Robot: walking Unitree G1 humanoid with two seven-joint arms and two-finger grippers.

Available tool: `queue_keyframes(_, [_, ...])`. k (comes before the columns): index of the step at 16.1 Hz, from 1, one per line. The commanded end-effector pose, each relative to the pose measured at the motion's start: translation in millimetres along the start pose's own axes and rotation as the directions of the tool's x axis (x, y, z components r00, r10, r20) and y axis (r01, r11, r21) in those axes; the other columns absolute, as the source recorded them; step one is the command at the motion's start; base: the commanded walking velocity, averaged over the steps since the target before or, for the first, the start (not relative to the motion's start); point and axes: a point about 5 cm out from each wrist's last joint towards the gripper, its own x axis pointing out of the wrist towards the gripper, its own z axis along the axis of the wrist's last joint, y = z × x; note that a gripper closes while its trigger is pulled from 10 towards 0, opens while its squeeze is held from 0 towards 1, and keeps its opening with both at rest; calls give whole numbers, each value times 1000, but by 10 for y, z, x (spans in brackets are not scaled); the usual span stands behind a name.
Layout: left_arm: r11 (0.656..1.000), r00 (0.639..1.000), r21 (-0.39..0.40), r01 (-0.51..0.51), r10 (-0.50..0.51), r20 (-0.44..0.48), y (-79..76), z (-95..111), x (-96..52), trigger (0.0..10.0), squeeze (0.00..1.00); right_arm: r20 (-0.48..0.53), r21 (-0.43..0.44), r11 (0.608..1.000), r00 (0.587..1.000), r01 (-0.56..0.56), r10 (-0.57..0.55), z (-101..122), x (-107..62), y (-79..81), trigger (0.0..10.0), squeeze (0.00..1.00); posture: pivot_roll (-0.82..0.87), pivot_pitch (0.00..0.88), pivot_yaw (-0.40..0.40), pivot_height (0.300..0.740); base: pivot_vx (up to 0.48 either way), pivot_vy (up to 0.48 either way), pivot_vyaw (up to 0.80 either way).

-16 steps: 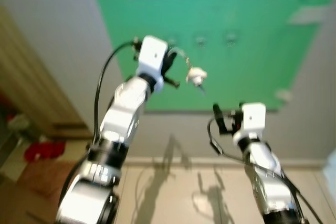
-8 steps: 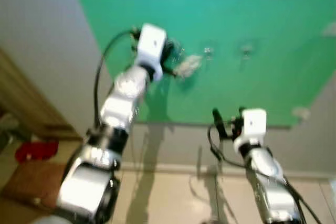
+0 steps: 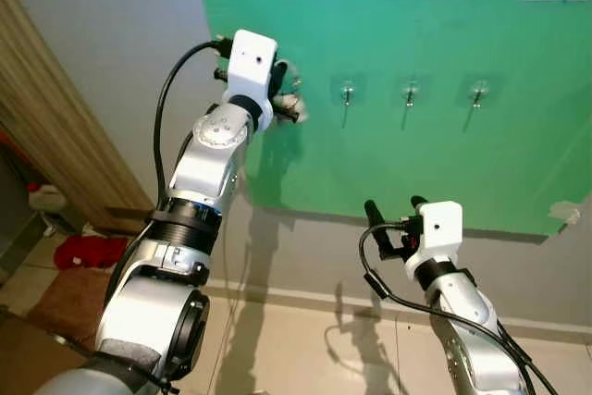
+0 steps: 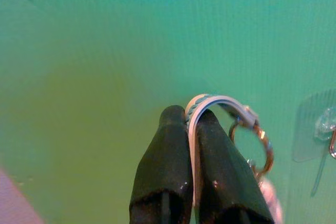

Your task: Hang keys on a hook

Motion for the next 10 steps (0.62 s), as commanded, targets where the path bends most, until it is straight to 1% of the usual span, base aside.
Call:
queue_keyframes(1, [1000, 1000, 14, 12, -12, 12, -6, 86, 12, 0, 0, 6, 6, 1000, 1000, -10, 10, 38, -7, 32, 10000, 0, -163, 0, 134, 740, 0, 0, 0])
queue_keyframes(4, [998, 998, 20, 58, -58, -7, -57, 65, -19, 0, 0, -1, 9, 1000, 1000, -17, 17, 20, -18, 59, 10000, 0, -159, 0, 135, 740, 0, 0, 0])
queue_keyframes(5, [998, 998, 20, 63, -63, -16, -66, 40, -21, 0, 0, -1, 8, 1000, 1000, -21, 21, 20, -20, 66, 10000, 0, -160, 0, 136, 740, 0, 0, 0])
queue_keyframes(6, [997, 996, 17, 73, -72, -46, -83, -28, -24, 0, 0, -2, 6, 1000, 1000, -24, 24, 23, -34, 69, 10000, 0, -165, 0, 138, 740, 0, 0, 0])
queue_keyframes(10, [994, 990, 0, 108, -108, -91, -185, -104, -103, 0, 0, -18, 5, 1000, 999, -30, 30, -15, -88, 75, 10000, 0, -168, 0, 141, 740, 0, 0, 0])
